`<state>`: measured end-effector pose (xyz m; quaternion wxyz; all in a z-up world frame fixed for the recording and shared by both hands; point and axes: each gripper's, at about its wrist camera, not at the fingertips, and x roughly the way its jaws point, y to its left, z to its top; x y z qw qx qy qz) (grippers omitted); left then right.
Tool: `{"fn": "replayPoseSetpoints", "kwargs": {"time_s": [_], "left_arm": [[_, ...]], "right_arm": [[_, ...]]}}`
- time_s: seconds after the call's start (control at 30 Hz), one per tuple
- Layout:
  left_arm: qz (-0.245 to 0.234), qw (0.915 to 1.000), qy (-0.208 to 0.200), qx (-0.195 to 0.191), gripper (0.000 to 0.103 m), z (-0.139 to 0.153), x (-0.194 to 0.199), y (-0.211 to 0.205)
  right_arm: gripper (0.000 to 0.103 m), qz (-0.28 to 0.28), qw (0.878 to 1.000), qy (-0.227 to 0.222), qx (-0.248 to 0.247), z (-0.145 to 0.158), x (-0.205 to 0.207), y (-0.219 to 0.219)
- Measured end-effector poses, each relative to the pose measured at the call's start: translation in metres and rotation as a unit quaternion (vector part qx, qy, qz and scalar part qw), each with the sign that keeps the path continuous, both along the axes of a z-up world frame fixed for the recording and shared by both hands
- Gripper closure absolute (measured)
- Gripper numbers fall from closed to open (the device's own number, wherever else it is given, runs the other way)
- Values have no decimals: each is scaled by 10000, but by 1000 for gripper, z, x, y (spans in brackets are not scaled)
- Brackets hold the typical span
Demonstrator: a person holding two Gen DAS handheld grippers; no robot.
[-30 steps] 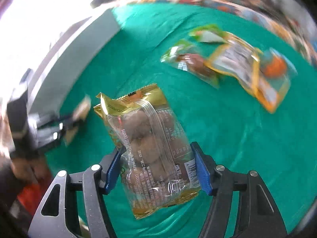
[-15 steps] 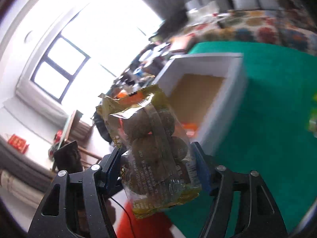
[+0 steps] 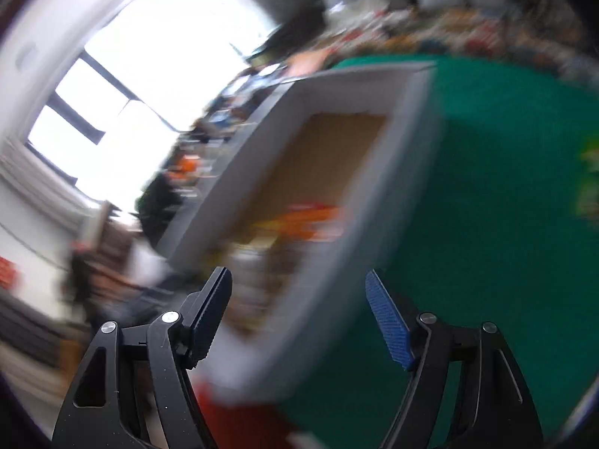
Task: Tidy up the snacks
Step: 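Carry both snacks over the box and open both tools to drop them, then withdraw the left tool from the box toward the green-labelled sausage pack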
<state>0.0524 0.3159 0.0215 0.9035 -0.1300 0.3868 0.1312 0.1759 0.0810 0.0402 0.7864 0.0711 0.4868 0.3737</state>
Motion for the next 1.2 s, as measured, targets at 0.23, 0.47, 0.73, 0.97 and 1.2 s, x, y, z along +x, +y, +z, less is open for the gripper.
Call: {"fn": "replayPoseSetpoints", "kwargs": {"time_s": [0.23, 0.47, 0.73, 0.97, 1.2], "left_arm": [[-843, 9953, -240, 417, 16, -1, 47, -68], [-701, 9966, 297, 311, 17, -25, 62, -79], [-781, 9957, 398, 313, 17, -29, 49, -92], [-1108, 9906, 521, 608, 17, -31, 52, -113], [-746, 9882, 95, 1334, 16, -2, 42, -127]], "right_arm": [[26, -1554, 9584, -892, -2220, -88, -28, -188], [26, -3050, 9070, -774, -2800, -115, -55, -341], [26, -3625, 8960, -585, -2498, -130, -60, -388], [20, -3795, 8919, -630, -2378, -140, -47, -383], [18, -3802, 8917, -631, -2372, -142, -44, -384]]}}
